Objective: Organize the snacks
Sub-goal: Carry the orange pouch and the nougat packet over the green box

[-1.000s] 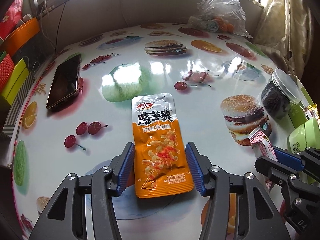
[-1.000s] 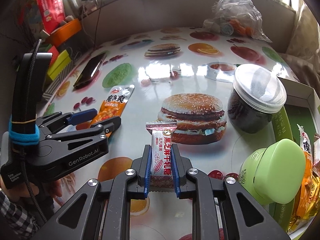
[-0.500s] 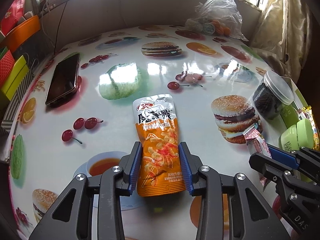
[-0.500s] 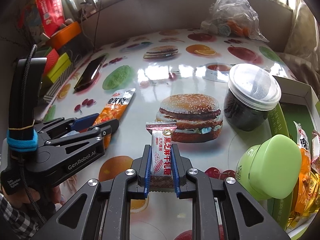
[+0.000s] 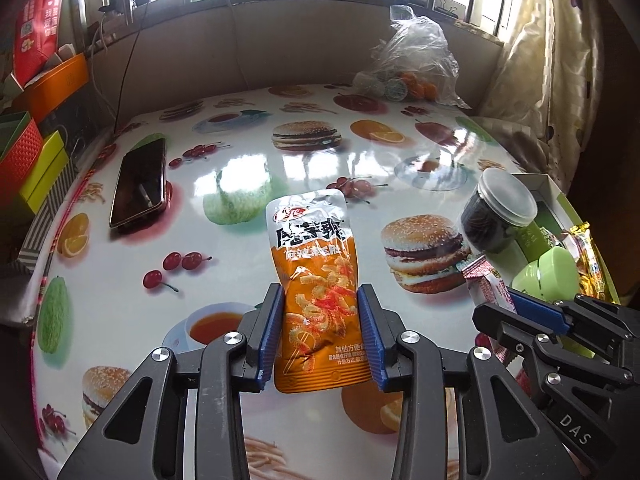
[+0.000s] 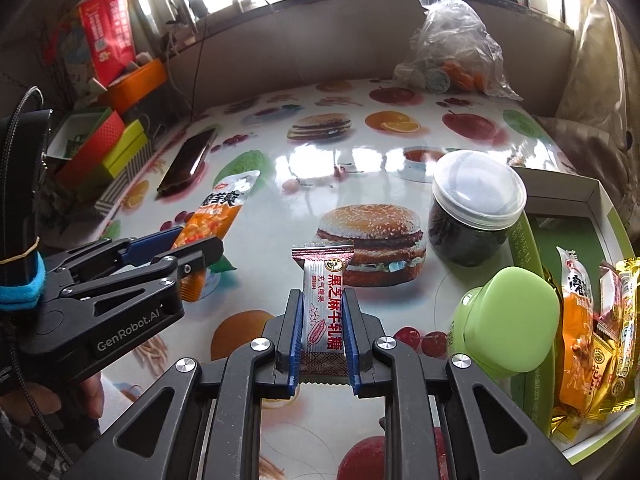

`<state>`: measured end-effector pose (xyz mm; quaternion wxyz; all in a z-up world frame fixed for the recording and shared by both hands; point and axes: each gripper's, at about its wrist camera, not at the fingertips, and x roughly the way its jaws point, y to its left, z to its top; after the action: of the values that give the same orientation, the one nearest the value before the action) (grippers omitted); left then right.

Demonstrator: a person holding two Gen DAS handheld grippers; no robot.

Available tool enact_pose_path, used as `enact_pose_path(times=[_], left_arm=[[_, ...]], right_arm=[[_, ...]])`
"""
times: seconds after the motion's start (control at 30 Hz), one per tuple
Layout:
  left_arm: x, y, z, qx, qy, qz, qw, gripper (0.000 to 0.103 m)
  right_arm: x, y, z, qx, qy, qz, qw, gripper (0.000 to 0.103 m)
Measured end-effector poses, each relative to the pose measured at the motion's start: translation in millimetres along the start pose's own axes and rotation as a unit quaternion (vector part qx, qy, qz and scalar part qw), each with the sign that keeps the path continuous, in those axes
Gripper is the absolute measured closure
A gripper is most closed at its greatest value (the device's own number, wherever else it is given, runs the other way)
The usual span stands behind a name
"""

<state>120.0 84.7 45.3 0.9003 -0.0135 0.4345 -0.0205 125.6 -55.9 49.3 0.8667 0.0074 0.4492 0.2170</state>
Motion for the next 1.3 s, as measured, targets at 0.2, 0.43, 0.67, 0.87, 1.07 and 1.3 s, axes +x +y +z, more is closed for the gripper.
enact_pose_path(times=[0.2, 0.43, 0.67, 0.87, 1.07, 1.3], left_arm=[[-19, -11, 3, 0.004, -0.015, -0.013, 0.9998, 0.064], [-36, -31, 8, 0.016, -0.030, -0.029, 0.9990, 0.064], [-45, -57, 12, 0.030, -0.035, -0.045, 0.9979, 0.064], [-49, -80, 15, 0.042, -0.037, -0.062, 0.9965, 0.064], [-49, -103, 19, 0.059, -0.039, -0.077, 0.9945, 0.064], [-45, -133, 25, 0.079, -0.035, -0.099, 0.9914, 0.064]], right_arm=[[-26, -3, 2, 0.004, -0.025, 0.000, 1.000, 0.086], [-55, -13, 1, 0.012, -0.048, -0.010, 0.999, 0.086], [-80, -30, -3, 0.027, -0.067, -0.026, 0.997, 0.086], [-96, -48, -9, 0.045, -0.079, -0.039, 0.995, 0.086], [-110, -68, -14, 0.059, -0.088, -0.052, 0.993, 0.086], [-123, -94, -22, 0.082, -0.092, -0.071, 0.990, 0.086]])
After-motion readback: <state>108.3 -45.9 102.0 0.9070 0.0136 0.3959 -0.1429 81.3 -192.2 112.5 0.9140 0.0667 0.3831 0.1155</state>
